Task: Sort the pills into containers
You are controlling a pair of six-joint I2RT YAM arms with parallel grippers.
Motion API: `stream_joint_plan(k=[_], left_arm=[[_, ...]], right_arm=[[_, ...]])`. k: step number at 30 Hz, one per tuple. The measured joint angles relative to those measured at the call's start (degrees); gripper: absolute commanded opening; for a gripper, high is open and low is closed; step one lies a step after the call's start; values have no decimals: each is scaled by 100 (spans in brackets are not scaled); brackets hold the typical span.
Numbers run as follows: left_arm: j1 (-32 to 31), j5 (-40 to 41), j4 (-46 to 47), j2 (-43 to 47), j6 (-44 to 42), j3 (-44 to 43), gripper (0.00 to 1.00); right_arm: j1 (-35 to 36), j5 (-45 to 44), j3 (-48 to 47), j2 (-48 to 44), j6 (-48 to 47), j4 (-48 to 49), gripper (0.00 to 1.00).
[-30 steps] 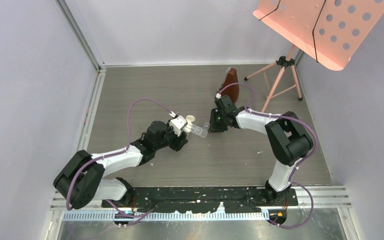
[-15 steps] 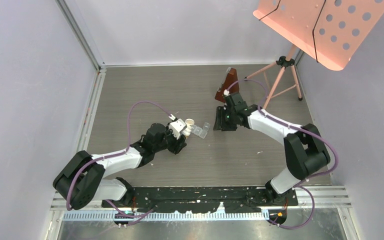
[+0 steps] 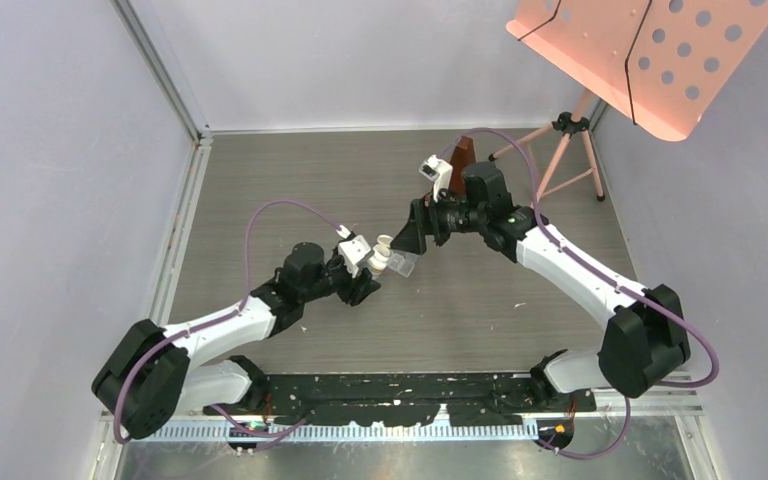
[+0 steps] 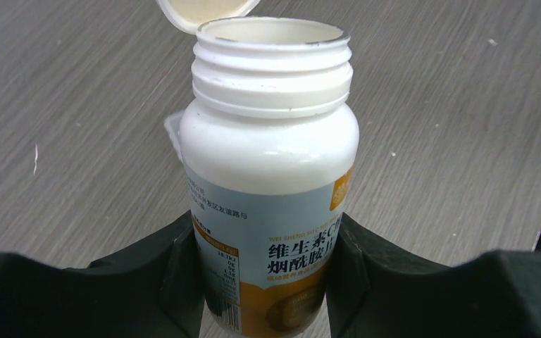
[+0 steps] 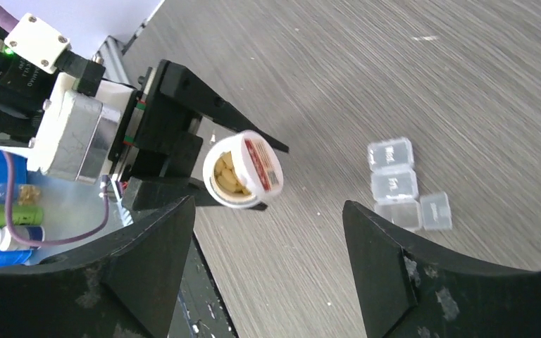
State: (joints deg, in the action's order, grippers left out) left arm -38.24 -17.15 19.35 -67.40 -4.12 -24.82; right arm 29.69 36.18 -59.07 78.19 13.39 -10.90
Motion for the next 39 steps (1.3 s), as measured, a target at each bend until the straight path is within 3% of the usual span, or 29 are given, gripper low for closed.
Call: stream_joint_plan(k=[6,14,19,25,27,28,29,39], left_arm=[[-2,-411,-76,221,-59,-136,5],[0,-570,-74,645,-39,-138,20],[0,-599,-81,960,133,-138,32],[-2,-481,-26,1388,376,-138,57],[-2,-358,66,1537,428,-142,76],[-4,-275,129,1615,463,-142,93],[-4,-210,184,1668,470,-144,99],[-2,415,828,1810,540,-153,100]], right_arm=[[238,297,-697,483,-505,-186,42],[352,446,-1150,645,-645,-516,11],[348,557,-1331,638,-551,-688,5],[358,570,-1823,610,-177,-1036,5],[365,575,-2004,597,20,-1115,5],[369,573,-2098,586,151,-1150,5],[367,573,-2146,575,245,-1158,5],[367,570,-2855,581,1290,-1587,5]])
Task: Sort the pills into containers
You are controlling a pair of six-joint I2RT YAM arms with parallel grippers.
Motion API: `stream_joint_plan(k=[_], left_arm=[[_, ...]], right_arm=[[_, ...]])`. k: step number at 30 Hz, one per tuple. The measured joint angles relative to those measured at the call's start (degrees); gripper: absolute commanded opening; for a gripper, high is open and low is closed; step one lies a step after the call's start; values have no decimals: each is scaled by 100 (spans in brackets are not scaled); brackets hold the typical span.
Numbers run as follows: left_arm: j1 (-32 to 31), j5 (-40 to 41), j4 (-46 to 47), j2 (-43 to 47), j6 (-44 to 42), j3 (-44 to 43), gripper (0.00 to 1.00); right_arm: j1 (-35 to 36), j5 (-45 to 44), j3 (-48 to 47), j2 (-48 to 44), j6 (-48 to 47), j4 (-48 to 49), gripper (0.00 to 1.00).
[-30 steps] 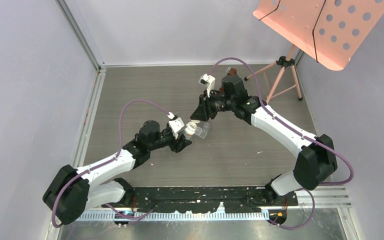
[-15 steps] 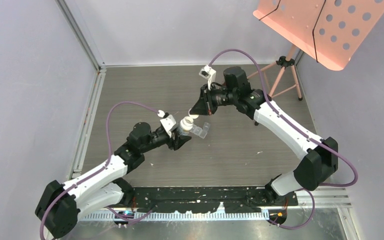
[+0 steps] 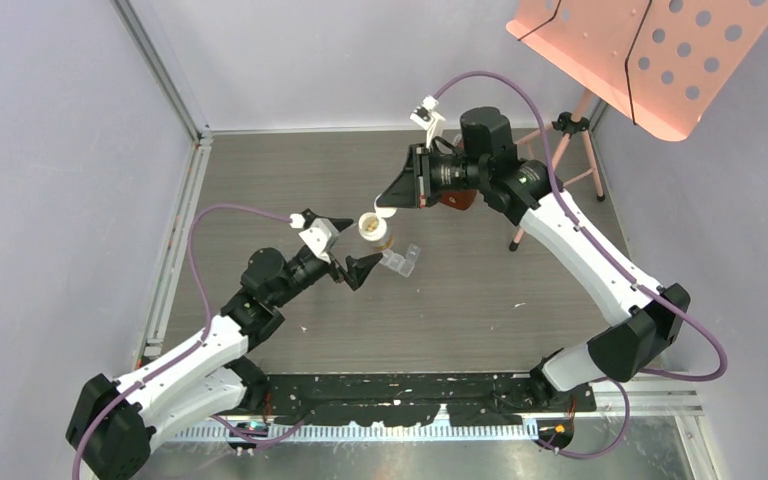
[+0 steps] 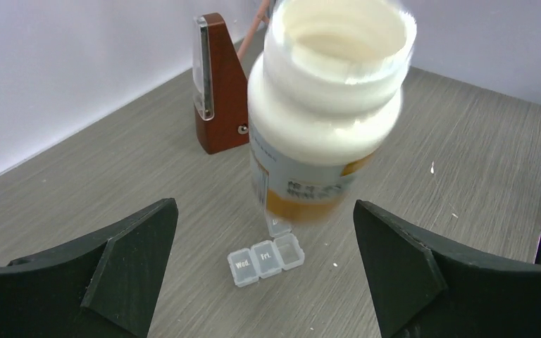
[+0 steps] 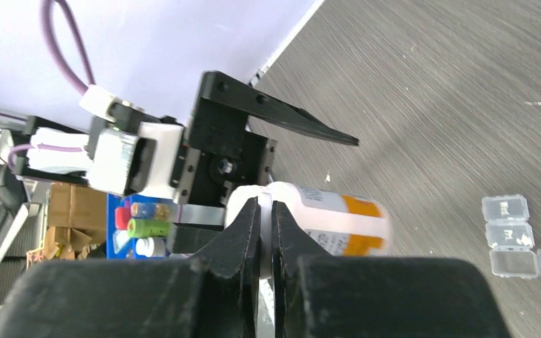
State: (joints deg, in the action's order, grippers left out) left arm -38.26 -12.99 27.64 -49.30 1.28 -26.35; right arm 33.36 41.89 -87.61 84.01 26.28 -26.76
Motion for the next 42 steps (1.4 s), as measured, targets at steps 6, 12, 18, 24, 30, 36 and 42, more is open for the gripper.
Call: stream_joint_plan(k=[6,12,18,24,30,36,42], left_arm=[[22,-48,240,50,-20,-68,100],[127,-422,433,192,190,-573,100],[144,-754,769,179,286,-970,88],[184,-1091,1012,-136,337,-1102,62],[402,-1510,1296,-249,640,-1104,50],[605,-1934,1617,-249,988,-1102,81],[680,-2249,1808,-249,1161,-1102,70]], right_arm=[[-4,96,-702,39,348,-223,5],[-4,391,-1099,44,702,-216,5],[-7,619,-1309,129,1147,-131,5],[-4,848,-1353,164,1550,129,5],[-4,988,-1355,168,1786,374,5],[-11,1130,-1379,190,1919,553,5],[-11,1274,-1373,190,2090,706,5]])
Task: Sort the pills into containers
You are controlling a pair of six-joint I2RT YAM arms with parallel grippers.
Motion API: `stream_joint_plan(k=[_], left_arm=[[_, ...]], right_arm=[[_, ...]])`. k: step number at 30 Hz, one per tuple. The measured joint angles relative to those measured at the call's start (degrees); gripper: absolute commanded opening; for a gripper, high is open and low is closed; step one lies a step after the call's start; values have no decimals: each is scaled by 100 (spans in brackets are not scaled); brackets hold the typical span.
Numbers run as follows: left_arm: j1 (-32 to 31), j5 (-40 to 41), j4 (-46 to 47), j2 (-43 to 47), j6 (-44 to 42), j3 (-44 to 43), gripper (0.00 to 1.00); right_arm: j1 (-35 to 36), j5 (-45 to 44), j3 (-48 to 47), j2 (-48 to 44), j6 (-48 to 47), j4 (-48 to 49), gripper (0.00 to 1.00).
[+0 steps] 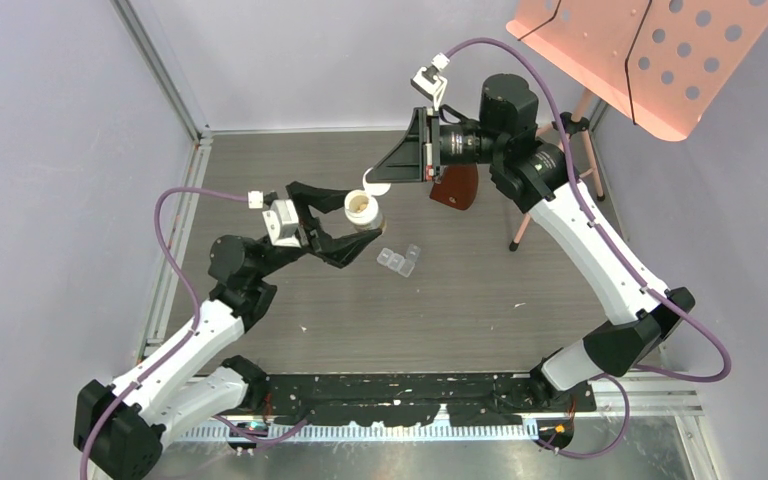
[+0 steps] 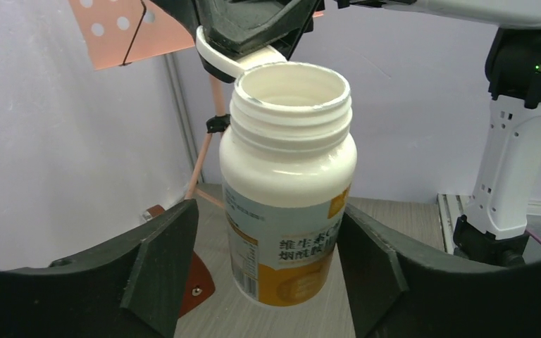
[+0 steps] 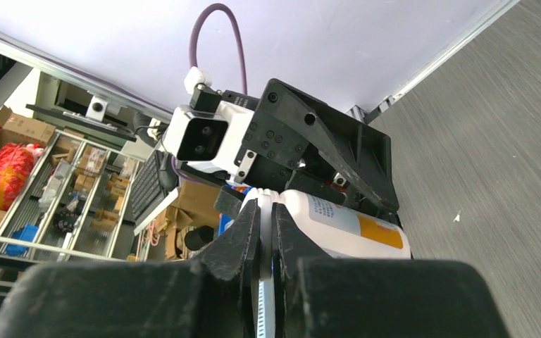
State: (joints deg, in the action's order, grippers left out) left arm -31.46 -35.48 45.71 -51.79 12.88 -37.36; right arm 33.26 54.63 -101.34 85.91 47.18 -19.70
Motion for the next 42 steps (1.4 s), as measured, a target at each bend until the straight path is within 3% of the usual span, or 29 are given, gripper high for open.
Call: stream_joint_plan(k=[3,9,12,15,18,20,22,24,28,35,42], left_arm=[[28,-181,59,-44,55,0,65],[92,-422,227,-188,236,0,67],[120,-483,354,-236,358,0,63],[160,-522,503,-254,483,0,46],[195,-612,595,-278,573,0,19],[210,-678,632,-304,647,0,0],[238,-726,621,-317,656,-2,0],[258,-761,533,-317,634,-2,0],[271,-756,-149,-245,273,-2,0],[271,-286,-1856,149,-761,-2,0],[267,431,-2822,48,-1268,114,0]], right_arm=[[0,85,52,0,125,229,6],[0,238,299,0,444,706,5],[0,286,378,0,555,835,6],[0,323,420,0,584,935,6],[0,337,461,0,612,1019,8],[-7,343,487,0,621,1060,19],[-7,345,538,-4,612,1113,34],[-11,332,603,-4,570,1108,56],[-79,125,752,-4,234,739,74],[-474,-636,1320,-7,-575,-39,77],[-588,-1456,1709,-33,-1443,-704,77]])
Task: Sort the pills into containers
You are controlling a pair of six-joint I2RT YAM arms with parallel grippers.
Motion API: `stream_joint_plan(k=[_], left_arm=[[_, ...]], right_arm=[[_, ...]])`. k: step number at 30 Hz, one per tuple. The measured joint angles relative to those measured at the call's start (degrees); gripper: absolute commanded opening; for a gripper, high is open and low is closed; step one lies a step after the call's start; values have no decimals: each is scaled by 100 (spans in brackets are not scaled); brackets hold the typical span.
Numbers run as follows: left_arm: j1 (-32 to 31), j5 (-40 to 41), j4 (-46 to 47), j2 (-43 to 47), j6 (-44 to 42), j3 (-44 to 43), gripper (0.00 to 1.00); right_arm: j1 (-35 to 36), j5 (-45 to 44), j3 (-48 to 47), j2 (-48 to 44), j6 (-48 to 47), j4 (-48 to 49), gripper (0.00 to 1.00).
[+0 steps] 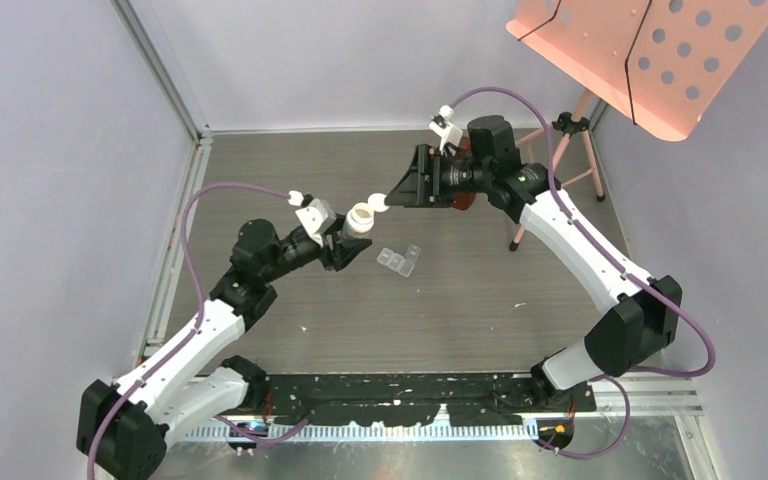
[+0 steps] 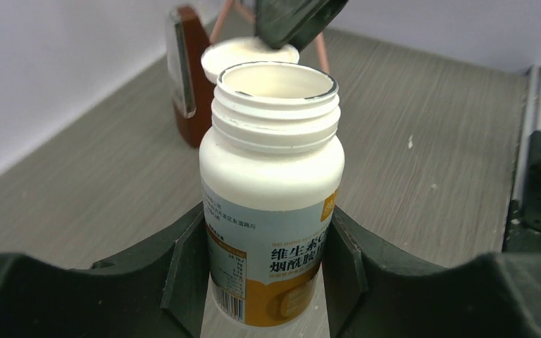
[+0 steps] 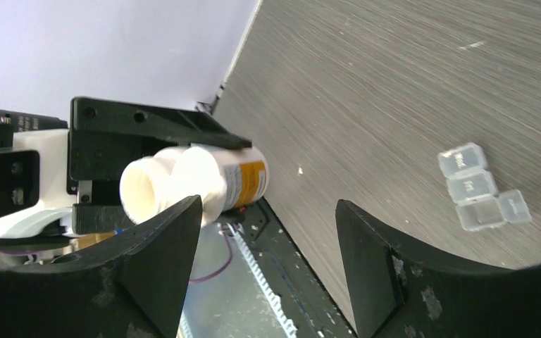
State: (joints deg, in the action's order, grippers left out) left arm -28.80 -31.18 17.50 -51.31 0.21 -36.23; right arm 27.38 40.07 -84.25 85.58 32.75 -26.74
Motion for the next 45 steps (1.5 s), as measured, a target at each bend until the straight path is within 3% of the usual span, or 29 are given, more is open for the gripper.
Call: stream_joint_plan(k=[5,9,12,21,30,38,45], left_arm=[[-127,605,-363,-452,-291,129,0],[-201,953,-503,-787,-378,186,0],[-232,1075,-490,-918,-376,188,0],[-339,1196,-442,-1235,-374,188,0],[-382,1154,-361,-1259,-369,188,0],[-393,951,-273,-1259,-367,199,0],[-415,892,-278,-1274,-372,199,0]], right_arm=[[2,-367,378,-92,-326,-79,72],[4,-682,599,-125,-531,-85,57],[46,-955,695,-133,-682,-269,48],[664,-1849,588,66,-914,-844,35],[944,-2398,15,868,-837,-1047,33],[942,-2498,-623,1167,-824,-1056,33],[905,-2452,-614,1193,-839,-940,33]])
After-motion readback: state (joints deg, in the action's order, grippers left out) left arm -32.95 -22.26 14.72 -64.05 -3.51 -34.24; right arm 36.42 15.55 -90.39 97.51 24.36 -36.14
